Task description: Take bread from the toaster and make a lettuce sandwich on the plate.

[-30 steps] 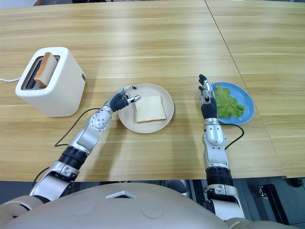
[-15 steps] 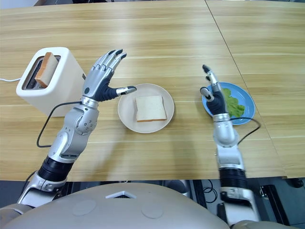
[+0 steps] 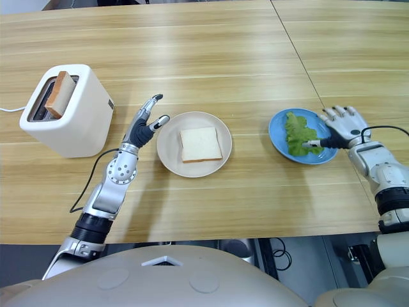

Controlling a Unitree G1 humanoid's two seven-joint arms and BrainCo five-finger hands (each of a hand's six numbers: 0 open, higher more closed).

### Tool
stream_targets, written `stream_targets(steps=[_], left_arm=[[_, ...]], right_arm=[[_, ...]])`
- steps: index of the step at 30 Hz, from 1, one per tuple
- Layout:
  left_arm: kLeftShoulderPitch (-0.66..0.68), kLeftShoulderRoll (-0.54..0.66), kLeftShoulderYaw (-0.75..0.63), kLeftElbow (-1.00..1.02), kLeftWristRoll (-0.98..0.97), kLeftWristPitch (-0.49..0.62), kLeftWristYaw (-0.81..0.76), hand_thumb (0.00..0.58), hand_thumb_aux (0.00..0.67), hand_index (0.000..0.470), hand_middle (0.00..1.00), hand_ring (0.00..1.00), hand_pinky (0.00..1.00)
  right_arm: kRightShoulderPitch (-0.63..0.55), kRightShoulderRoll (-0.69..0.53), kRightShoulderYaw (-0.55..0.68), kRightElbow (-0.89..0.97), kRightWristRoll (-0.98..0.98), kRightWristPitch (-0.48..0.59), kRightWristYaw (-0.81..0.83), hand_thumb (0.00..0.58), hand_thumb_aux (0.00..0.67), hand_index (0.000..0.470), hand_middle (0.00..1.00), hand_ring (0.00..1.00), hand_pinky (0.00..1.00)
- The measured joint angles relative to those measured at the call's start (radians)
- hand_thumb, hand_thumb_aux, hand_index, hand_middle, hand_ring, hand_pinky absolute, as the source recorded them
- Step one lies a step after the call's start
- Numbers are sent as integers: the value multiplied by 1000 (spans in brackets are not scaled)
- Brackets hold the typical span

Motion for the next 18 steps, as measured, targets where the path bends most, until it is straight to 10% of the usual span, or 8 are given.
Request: stream_targets(steps=[8, 9, 10, 11, 12, 13, 18], left_arm=[[3, -2, -14, 2, 3, -4, -4, 0, 0, 0, 0, 0, 0], [6, -2, -16, 2, 4, -4, -4, 0, 0, 0, 0, 0, 0], [7, -2, -18, 2, 5, -4, -4, 0, 0, 0, 0, 0, 0], [9, -2, -20, 2, 6, -4, -4, 0, 0, 0, 0, 0, 0], [9, -2, -20, 2, 7, -4, -5, 0, 0, 0, 0, 0, 0], [9, -2, -21, 2, 8, -4, -5, 0, 0, 0, 0, 0, 0], [10, -2, -23, 2, 13, -4, -4, 0, 0, 0, 0, 0, 0]], right_arm=[[-68, 57, 128, 145, 2, 30, -73, 0, 0, 0, 0, 0, 0], [-75, 60, 138, 153, 4, 34, -77, 66, 39, 27, 0, 0, 0], [-77, 60, 143, 156, 8, 35, -79, 429, 328, 225, 0, 0, 0], [-78, 62, 147, 162, 16, 35, -82, 545, 504, 346, 0, 0, 0], [-79, 64, 147, 162, 25, 35, -87, 545, 504, 346, 0, 0, 0], [-81, 65, 147, 158, 35, 34, -93, 580, 670, 460, 0, 0, 0], [-63, 57, 145, 89, 78, 31, -97, 580, 670, 460, 0, 0, 0]])
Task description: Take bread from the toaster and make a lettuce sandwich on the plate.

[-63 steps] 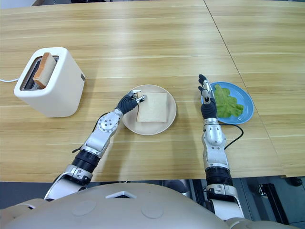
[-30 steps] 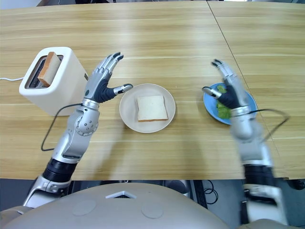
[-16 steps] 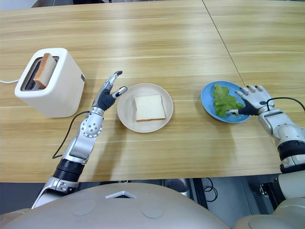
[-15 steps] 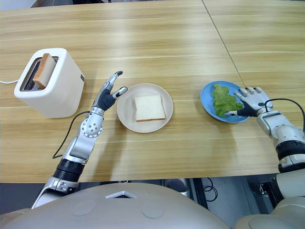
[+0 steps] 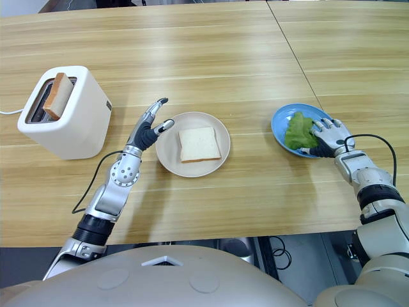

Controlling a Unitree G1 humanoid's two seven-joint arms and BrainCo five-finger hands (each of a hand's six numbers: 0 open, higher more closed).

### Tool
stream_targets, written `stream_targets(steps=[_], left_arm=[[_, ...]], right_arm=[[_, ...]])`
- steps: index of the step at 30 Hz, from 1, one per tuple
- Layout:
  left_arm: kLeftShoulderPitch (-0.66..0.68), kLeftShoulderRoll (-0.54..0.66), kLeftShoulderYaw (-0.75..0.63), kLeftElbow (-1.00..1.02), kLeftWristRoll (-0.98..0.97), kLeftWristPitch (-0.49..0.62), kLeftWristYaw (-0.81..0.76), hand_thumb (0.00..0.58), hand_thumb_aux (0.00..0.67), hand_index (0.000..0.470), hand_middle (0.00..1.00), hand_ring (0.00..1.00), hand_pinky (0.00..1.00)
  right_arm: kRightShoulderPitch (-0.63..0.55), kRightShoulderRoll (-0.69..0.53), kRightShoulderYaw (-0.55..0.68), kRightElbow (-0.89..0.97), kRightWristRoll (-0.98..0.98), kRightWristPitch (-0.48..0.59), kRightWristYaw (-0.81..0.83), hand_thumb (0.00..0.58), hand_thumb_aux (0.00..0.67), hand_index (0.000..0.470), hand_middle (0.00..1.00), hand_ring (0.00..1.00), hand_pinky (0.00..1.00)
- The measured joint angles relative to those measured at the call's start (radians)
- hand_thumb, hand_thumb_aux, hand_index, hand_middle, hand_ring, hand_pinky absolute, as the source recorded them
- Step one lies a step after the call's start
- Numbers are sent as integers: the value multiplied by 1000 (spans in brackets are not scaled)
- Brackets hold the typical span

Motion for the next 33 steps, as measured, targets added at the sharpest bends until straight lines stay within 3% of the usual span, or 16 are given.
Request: stream_targets(steps=[8, 9, 10, 11, 12, 23, 28, 33], left_arm=[[2, 0, -2, 1, 8, 0, 3, 0, 0, 0, 0, 0, 0], [2, 0, -2, 2, 8, 0, 4, 0, 0, 0, 0, 0, 0], [2, -1, -2, 2, 8, 0, 4, 0, 0, 0, 0, 0, 0], [3, -1, -2, 3, 8, 0, 5, 0, 0, 0, 0, 0, 0], [3, -1, -2, 4, 8, 0, 6, 0, 0, 0, 0, 0, 0], [5, -2, -1, 13, 8, -2, 14, 0, 0, 0, 0, 0, 0], [3, -2, 0, 22, 4, -6, 19, 0, 0, 0, 0, 0, 0], [-12, -2, 1, 46, -2, -13, 21, 0, 0, 0, 0, 0, 0]], right_arm=[[65, -20, -11, -110, 40, 36, -15, 580, 670, 460, 0, 0, 0], [76, -27, -21, -130, 52, 43, -15, 580, 670, 460, 106, 106, 106], [88, -36, -34, -156, 59, 50, -16, 580, 670, 460, 510, 510, 510], [99, -46, -49, -184, 71, 59, -16, 580, 670, 460, 843, 843, 843], [108, -52, -60, -206, 79, 65, -16, 580, 670, 460, 1000, 1000, 1000], [281, -102, -231, -658, 148, 107, 27, 580, 670, 460, 1000, 1000, 1000], [272, -51, -251, -807, 146, 116, 70, 580, 670, 460, 1000, 1000, 1000], [169, 58, -236, -877, 133, 116, 112, 580, 670, 460, 1000, 1000, 1000]])
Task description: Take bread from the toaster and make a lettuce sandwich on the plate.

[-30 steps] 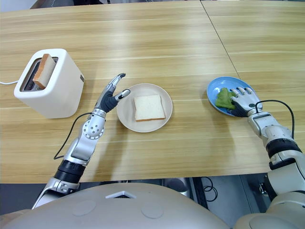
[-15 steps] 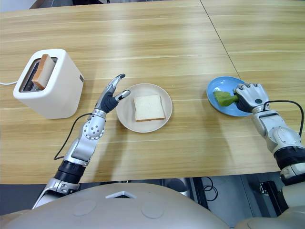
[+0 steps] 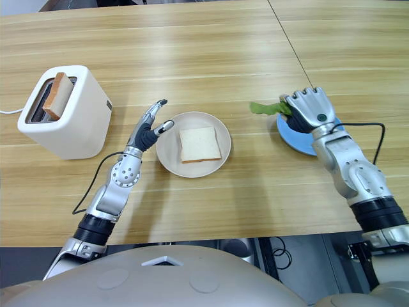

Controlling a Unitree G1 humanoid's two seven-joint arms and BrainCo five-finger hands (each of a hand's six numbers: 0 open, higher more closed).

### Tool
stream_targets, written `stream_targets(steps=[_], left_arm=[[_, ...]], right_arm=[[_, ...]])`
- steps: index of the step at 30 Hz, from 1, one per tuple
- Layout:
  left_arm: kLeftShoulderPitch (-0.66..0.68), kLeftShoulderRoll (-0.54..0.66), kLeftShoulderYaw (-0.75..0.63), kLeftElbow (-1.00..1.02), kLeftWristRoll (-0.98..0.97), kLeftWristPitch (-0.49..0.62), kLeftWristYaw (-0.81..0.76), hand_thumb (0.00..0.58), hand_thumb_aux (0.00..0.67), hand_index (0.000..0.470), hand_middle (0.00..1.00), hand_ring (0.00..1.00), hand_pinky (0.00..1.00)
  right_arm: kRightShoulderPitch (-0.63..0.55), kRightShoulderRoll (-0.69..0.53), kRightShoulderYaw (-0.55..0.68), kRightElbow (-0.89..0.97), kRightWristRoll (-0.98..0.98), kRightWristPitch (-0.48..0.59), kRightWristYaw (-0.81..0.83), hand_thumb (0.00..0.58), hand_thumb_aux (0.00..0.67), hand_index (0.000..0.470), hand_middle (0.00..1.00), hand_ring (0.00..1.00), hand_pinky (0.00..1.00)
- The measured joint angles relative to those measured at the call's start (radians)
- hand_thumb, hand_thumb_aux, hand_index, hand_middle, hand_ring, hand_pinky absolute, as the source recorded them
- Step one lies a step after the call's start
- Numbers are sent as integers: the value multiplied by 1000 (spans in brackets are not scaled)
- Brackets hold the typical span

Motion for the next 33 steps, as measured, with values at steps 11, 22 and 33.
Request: stream_targets(steps=[11, 22, 33], left_arm=[[-21, 5, 3, 37, -5, -22, 1, 0, 0, 0, 0, 0, 0], [-18, 4, 1, 47, -4, -30, 4, 0, 0, 0, 0, 0, 0], [-7, 5, 1, 51, -3, -30, 8, 0, 0, 0, 0, 0, 0]], right_arm=[[-191, 339, 238, 116, -113, -29, 40, 580, 670, 460, 1000, 1000, 1000], [-253, 469, 410, 460, -169, -76, -39, 580, 670, 460, 1000, 1000, 1000], [-151, 348, 366, 227, -152, -68, 6, 0, 0, 0, 0, 0, 0]])
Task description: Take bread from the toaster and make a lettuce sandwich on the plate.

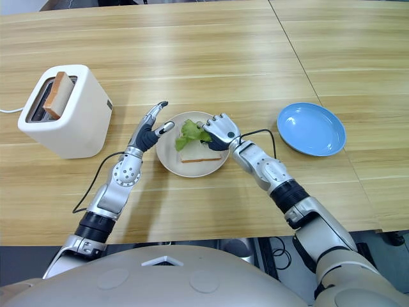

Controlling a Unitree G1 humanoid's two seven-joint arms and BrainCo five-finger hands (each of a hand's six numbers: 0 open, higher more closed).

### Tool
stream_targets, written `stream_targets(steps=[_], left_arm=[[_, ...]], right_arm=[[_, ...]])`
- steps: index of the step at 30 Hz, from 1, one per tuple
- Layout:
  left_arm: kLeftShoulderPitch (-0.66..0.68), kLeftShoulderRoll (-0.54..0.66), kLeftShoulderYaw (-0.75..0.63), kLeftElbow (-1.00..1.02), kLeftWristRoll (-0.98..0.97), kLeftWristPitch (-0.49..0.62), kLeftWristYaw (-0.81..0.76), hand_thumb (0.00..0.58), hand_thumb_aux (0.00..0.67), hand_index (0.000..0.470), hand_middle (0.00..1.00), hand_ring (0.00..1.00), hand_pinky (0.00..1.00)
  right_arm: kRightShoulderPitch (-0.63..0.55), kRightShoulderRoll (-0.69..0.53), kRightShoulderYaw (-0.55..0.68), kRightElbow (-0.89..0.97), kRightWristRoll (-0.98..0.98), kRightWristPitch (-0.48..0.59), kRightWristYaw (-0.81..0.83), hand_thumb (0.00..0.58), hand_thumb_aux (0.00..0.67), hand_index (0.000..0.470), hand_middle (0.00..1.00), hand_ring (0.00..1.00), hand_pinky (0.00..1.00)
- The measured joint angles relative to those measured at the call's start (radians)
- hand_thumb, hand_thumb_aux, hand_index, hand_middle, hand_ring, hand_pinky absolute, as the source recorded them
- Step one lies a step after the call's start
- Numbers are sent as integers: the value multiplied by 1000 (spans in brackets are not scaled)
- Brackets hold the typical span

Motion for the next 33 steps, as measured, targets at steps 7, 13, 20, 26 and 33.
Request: stream_targets(steps=[7, 13, 20, 26, 33], left_arm=[[5, 2, 2, 1, 0, -1, 0, 0, 0, 0, 0, 0, 0], [9, 10, 3, -4, 1, -1, -1, 0, 0, 0, 0, 0, 0], [25, 54, 85, -253, 25, 15, 0, 0, 0, 0, 0, 0, 0], [-26, 249, 298, -466, 167, 108, -16, 0, 0, 0, 0, 0, 0], [-31, 438, 476, -259, 194, 268, -79, 0, 0, 0, 0, 0, 0]], right_arm=[[45, -58, -79, -206, 9, 34, 89, 0, 0, 0, 0, 0, 0], [148, -161, -136, -331, 32, 70, 296, 0, 0, 0, 0, 0, 0], [276, -182, -453, -645, 406, 87, 447, 0, 0, 0, 0, 0, 0], [326, 39, -623, -674, 805, 87, 433, 0, 0, 0, 0, 0, 0], [399, 106, -778, -567, 902, 64, 355, 0, 0, 0, 0, 0, 0]])
